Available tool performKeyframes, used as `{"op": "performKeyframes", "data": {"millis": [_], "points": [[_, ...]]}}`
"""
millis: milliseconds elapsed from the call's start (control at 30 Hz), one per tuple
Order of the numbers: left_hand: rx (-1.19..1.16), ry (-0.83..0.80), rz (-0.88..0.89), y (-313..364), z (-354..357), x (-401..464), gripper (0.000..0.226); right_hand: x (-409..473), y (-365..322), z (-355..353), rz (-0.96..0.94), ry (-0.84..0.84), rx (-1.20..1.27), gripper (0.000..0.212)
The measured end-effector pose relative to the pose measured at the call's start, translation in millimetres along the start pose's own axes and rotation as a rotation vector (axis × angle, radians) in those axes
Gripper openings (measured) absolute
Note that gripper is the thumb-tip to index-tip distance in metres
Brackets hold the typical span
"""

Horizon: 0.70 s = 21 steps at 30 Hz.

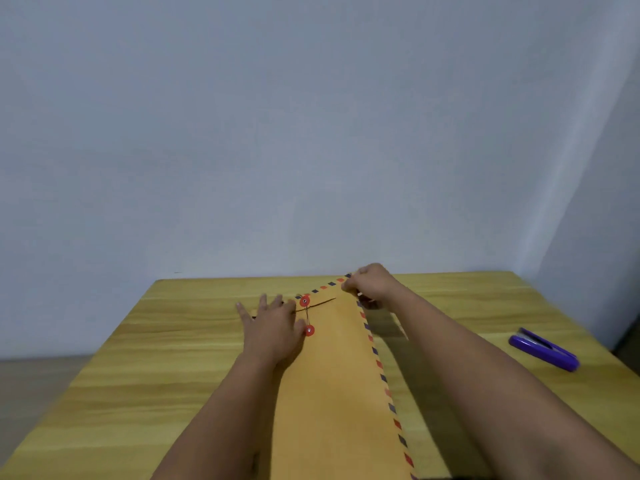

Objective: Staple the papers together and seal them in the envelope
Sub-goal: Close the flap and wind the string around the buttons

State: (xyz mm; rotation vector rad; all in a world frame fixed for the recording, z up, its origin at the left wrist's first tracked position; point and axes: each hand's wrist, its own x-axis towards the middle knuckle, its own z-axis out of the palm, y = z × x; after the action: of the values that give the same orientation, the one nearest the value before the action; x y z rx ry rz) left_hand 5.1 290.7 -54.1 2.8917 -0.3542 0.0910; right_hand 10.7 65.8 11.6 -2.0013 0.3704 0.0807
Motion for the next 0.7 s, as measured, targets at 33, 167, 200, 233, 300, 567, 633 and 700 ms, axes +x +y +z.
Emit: {"op": "performKeyframes", "data": {"millis": [33,167,200,233,300,567,633,700], "points": [[-0.155,-0.009,0.008,15.5,-12.9,-1.9,0.060,-5.9,-12.7,-3.7,-0.013,0.020,0.014,0.027],[-0.790,-0.180,0.048,76.0,-77.9,-20.4,0.100,-31.5,-64.0,-16.6,-0.072,0.110,0.050,0.020],[-0.848,-0.212,0.069,88.1,-92.5,-24.8,0.100,-37.6,-74.5,-19.1,-0.096,0.126,0.066,0.018],[-0.899,-0.261,0.087,97.5,-105.7,-28.4,0.098,-43.1,-83.3,-21.4,-0.108,0.131,0.100,0.015],[-1.008,-0.327,0.085,107.6,-128.9,-33.2,0.091,-55.1,-97.7,-27.2,-0.096,0.093,0.242,0.010],[-1.074,0.084,0.145,100.8,-195.6,-27.6,0.052,-83.4,-129.9,-49.2,-0.286,0.038,0.462,0.021],[-1.068,0.137,0.060,87.3,-216.0,-19.7,0.056,-82.9,-127.7,-57.1,-0.352,0.270,0.157,0.029],[-1.132,0.135,0.005,73.8,-223.6,-11.8,0.054,-80.4,-111.9,-66.6,-0.302,0.348,0.053,0.056]]}}
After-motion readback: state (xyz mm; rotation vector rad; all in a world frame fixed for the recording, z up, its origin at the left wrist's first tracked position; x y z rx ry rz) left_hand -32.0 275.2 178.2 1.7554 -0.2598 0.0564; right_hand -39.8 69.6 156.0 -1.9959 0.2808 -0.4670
